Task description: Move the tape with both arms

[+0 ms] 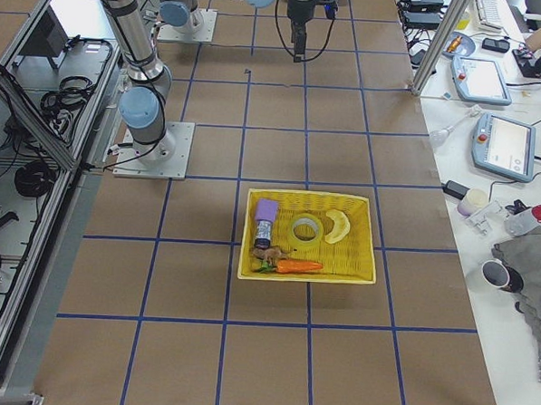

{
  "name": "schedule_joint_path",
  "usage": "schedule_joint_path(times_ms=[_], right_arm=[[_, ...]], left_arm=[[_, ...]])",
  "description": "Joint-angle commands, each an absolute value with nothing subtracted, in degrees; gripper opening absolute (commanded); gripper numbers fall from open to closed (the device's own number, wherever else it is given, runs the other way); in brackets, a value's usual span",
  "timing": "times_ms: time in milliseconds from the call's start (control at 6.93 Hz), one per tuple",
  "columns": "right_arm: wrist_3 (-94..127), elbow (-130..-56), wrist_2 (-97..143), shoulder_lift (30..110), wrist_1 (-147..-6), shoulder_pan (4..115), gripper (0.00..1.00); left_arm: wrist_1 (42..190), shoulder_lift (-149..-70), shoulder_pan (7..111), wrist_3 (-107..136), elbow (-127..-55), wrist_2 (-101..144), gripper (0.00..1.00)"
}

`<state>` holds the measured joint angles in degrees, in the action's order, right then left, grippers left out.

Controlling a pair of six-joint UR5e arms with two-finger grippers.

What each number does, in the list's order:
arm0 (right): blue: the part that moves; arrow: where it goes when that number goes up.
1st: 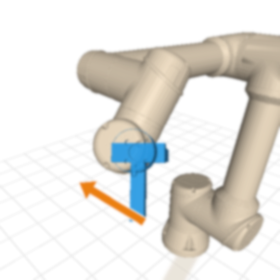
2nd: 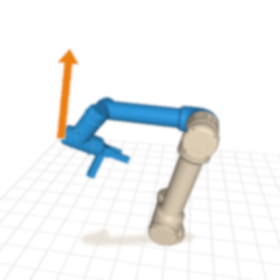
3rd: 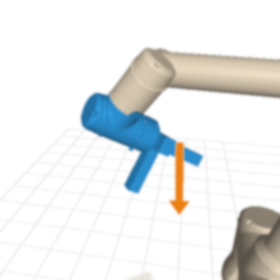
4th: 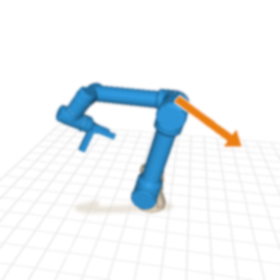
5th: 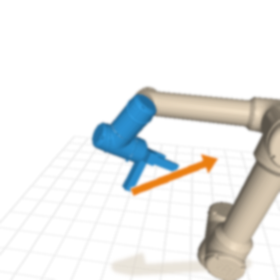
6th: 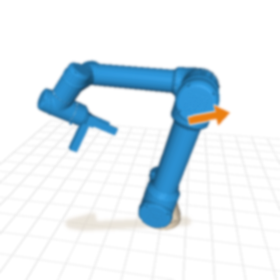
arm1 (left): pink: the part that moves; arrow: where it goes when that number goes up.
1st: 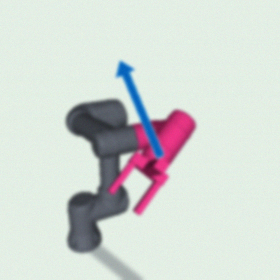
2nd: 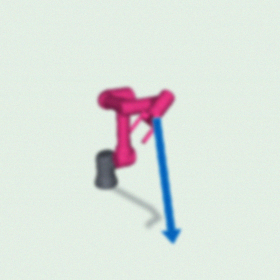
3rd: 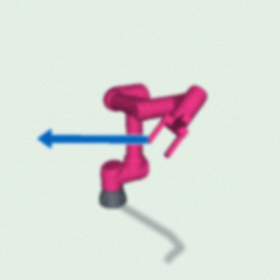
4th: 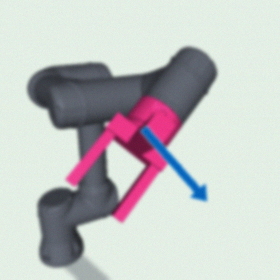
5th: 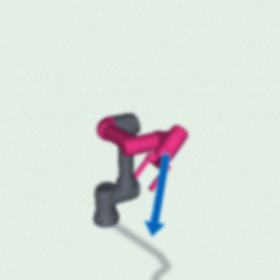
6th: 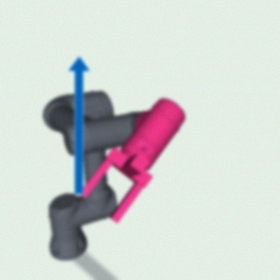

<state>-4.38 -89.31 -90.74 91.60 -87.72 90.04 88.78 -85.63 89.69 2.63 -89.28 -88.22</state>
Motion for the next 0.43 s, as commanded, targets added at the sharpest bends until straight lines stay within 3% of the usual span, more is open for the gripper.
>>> schedule_joint_path(times_ms=[0,289], right_arm=[[-4.39,-89.56,-90.7,91.58,-87.71,90.09,1.0],[-4.39,-89.74,-90.79,91.58,-87.71,90.09,1.0]], left_arm=[[88.77,-85.52,89.65,2.46,-89.21,-88.42,1.0],[88.77,-85.43,89.65,2.46,-89.21,-88.42,1.0]])
